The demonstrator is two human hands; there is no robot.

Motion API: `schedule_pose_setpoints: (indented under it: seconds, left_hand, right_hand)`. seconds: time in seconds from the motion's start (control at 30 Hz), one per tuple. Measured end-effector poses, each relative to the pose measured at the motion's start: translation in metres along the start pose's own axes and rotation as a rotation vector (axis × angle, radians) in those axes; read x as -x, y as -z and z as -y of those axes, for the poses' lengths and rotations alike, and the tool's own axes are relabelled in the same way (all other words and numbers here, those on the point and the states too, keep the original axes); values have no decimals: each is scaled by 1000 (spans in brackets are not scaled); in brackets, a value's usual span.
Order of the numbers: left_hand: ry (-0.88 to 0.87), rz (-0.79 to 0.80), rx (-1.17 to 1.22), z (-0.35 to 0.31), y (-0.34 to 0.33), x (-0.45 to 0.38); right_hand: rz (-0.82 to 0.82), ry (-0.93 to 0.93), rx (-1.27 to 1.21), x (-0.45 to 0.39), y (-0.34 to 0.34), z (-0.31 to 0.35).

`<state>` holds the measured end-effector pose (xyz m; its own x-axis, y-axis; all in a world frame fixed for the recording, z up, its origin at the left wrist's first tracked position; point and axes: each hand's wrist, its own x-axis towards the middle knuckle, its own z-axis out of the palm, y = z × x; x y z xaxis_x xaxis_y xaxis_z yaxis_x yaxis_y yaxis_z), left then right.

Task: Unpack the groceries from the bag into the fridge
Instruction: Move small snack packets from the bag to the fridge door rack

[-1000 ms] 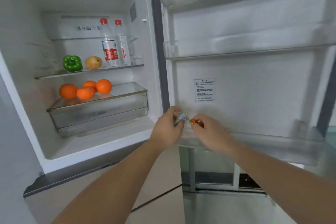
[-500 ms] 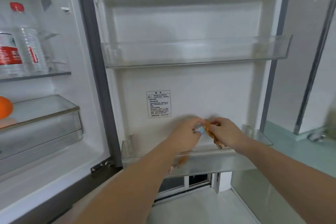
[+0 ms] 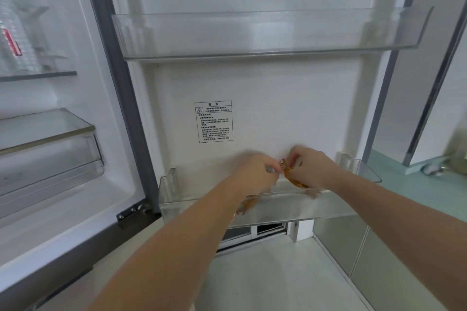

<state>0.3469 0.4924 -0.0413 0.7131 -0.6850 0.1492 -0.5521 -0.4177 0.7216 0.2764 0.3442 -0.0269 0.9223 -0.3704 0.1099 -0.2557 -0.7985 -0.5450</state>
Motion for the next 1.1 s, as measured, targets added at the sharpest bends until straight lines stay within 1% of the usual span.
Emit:
schedule_pose_setpoints:
  seconds: [0.1,0.17,0.3,0.4,0.43,0.5,0.63,0.73,0.8,0.87,0.93,0.97,1.1]
  left_hand:
    - [18,43,-113,-1,-1,2]
    - [28,50,-146,-1,0,2]
    - [80,92,-193,-1,0,3]
    - [143,130,-207,2,-3,3]
    - [154,132,-204,3,-3,3]
    - [157,126,-182,4,-2,0]
    - [143,55,-109,3,0,-5]
    - [96,17,-78,3,1,-5]
    - [31,-64,-73,2,1,-2]
    - [-18,-155,-149,-2,-2,2]
    - [-53,-212,-230,-11,-5,10]
    - [-66,-215,-245,-17,-5,15]
    - [-97,-170,-269,-40,8,29]
  right_hand:
    - [-16,-35,64,0,-3,0]
    - [-1,-55,51,-1,-3,0]
    - [109,-95,84,0,-3,1]
    - [223,-144,51,3,-6,2]
    - [236,-153,57,2,-6,2]
    - [199,-154,59,-1,-5,0]
    - [21,-97,128,-11,-4,-4]
    - [-83,-58,114,-11,-6,-2]
    - [-179,-7,77,-8,-8,1]
    - [-262,50,10,-2,-9,0]
    - [-297,114,-52,7,-9,-3]
    - [-298,150,-60,12,-7,-4]
    - [-289,235,8,31,10,-5]
